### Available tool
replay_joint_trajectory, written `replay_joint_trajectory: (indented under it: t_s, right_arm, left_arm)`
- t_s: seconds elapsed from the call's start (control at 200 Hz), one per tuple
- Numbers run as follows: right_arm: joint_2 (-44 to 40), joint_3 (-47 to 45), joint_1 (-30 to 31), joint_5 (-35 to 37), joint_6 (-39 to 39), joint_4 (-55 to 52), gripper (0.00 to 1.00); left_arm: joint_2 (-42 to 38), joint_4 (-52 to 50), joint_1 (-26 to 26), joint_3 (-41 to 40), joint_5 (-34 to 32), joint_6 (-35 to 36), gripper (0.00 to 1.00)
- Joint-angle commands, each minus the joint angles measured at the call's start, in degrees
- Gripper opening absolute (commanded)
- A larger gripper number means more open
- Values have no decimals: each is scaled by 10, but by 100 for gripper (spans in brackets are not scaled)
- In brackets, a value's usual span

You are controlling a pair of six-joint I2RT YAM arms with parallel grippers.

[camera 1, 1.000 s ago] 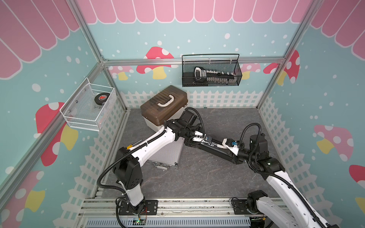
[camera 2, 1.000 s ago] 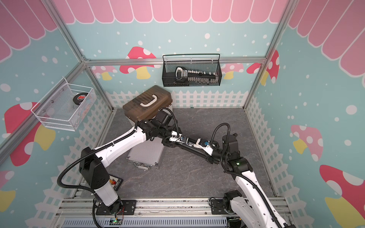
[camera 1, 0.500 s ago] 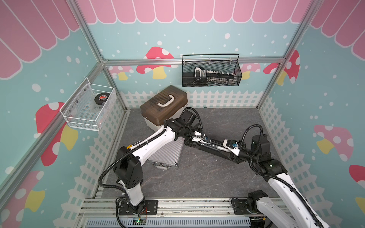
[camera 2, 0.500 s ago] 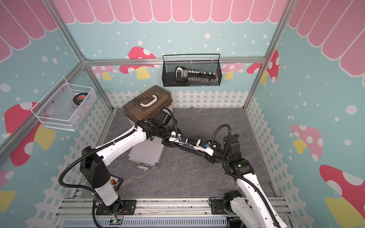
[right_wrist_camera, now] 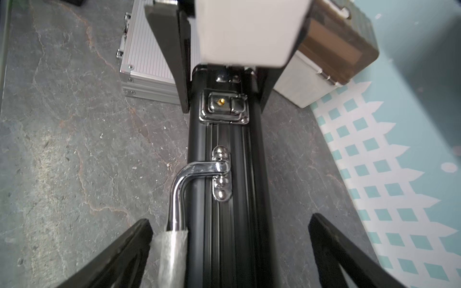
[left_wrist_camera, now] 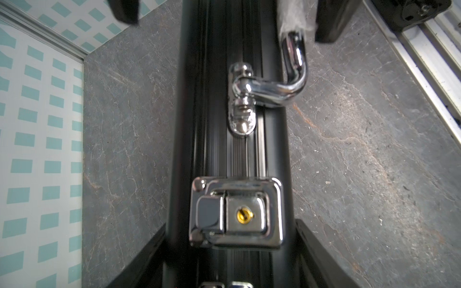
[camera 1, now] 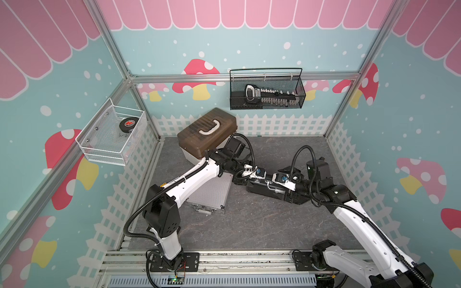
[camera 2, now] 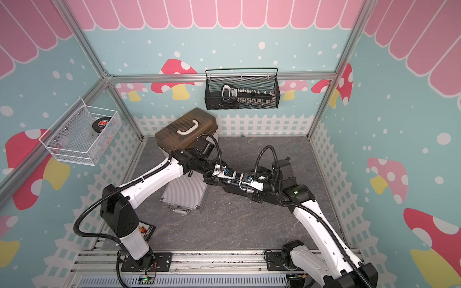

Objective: Open the poker set cases
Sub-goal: Pick up the poker set case from the center of the board.

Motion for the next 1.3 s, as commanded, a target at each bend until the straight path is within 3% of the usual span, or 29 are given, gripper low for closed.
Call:
replay_joint_trajectory:
  t_s: [0.0, 0.255, 0.415, 0.585, 0.705, 0.82, 1.01, 1.296]
  right_arm:
    - [18, 21, 15, 40, -12, -23, 97]
    - [80, 62, 43, 101, -4, -45, 94]
    - [103, 65, 51, 114, -13, -46, 87]
    - [110, 54, 51, 100, -8, -35, 76]
    - [90, 31, 41, 77, 9, -14, 60]
    - [77, 9, 37, 90, 9, -21, 62]
    - [62, 13, 22, 103, 33, -48, 84]
    - [71, 68, 17, 151, 22, -154, 77]
  left_arm:
    - [-11, 2, 2, 28, 49, -5, 22]
    - [-26, 3, 1, 17, 76, -4, 22]
    - [-27, 3, 1, 18, 86, -5, 22]
    - [-30, 7, 2, 11, 93, -3, 22]
    - [-37, 31, 9, -9, 103, -14, 23]
    - [-48, 53, 20, -29, 105, -15, 22]
    - [-45, 55, 29, -27, 101, -14, 22]
    - [-41, 54, 29, -23, 113, -13, 22]
